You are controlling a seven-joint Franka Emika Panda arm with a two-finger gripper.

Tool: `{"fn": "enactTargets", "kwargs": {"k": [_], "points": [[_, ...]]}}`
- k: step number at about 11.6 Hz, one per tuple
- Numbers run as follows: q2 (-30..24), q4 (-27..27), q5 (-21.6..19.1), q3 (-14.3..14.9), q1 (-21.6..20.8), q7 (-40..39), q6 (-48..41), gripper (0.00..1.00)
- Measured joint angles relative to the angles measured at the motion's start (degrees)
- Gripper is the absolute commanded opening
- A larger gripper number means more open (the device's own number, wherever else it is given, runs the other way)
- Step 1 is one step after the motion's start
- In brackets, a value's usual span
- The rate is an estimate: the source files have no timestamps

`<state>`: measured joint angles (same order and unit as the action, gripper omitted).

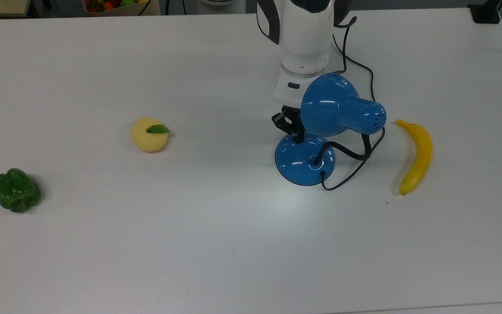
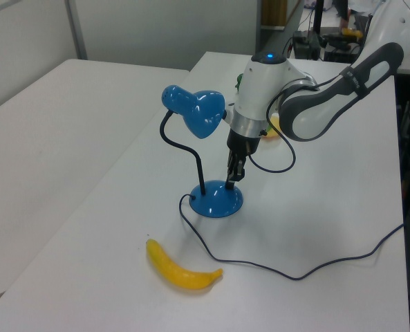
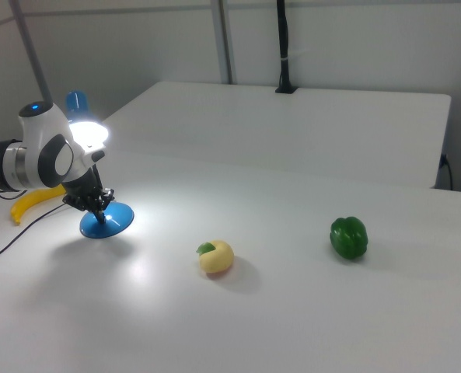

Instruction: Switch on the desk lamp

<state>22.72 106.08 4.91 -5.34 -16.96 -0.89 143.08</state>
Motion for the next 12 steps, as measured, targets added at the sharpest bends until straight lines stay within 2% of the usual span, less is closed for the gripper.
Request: {"fn": "enactTargets", "kwargs": {"k": [9,12], "points": [[1.3,-1.3,0.0,0.0,0.1,0.0,2.7,0.00],[-1.1,-2.8,0.0,0.0,1.0,0.0,-7.8,0.00]]}}
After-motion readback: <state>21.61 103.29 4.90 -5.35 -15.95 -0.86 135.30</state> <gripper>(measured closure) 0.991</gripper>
